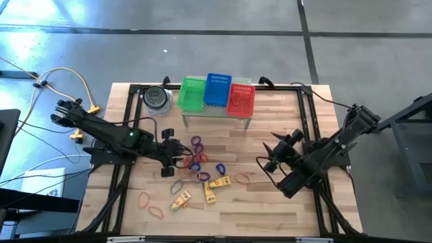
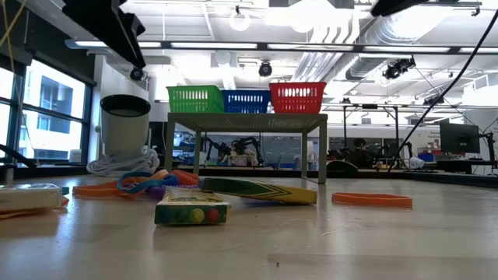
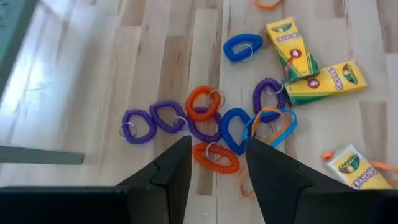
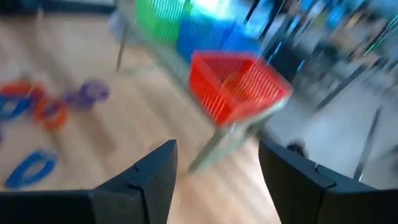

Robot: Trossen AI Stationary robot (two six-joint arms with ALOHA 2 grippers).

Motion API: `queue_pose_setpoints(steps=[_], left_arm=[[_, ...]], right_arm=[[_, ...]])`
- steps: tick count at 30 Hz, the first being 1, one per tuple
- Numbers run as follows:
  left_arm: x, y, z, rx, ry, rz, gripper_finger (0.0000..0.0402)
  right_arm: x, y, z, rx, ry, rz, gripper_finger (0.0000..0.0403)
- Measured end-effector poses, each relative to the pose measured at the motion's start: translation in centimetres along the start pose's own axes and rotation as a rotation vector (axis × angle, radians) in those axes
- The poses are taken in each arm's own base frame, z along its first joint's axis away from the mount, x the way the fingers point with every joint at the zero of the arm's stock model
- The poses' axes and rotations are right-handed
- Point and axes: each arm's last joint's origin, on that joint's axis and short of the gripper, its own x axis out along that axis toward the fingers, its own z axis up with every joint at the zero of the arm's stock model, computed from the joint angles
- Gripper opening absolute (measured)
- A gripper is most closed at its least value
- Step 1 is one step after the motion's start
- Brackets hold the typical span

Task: Pick & Place Office Desk Supplies
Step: Put the orange spring keychain into the green bin on the shelf

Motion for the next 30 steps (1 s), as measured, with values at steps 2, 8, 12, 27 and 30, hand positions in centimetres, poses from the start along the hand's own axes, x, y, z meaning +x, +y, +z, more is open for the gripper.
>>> queue_pose_setpoints(steps=[2, 8, 12, 27, 30], left_arm=[[0.6, -0.2, 0.0, 0.008, 0.022, 0.007, 0.0144], [3.0, -1.0, -0.5, 0.037, 0.108, 0.035, 0.0144], [5.4, -1.7, -0.9, 0.050, 0.149, 0.049, 0.0144], [9.7, -1.2, -2.9, -0.032, 0.303, 0.025, 0.0144], [9.8, -0.5, -3.5, -0.064, 0.317, -0.002, 0.0144]], right_arm=[[0.3, 0.2, -0.3, 0.005, -0.083, -0.032, 0.0215], [1.3, 0.4, -1.6, -0.023, -0.162, -0.086, 0.0215], [1.9, 0.3, -2.4, -0.046, -0.160, -0.107, 0.0215], [2.0, 0.5, -2.6, -0.037, -0.160, -0.105, 0.0215], [2.0, 0.5, -2.6, -0.036, -0.160, -0.105, 0.0215]])
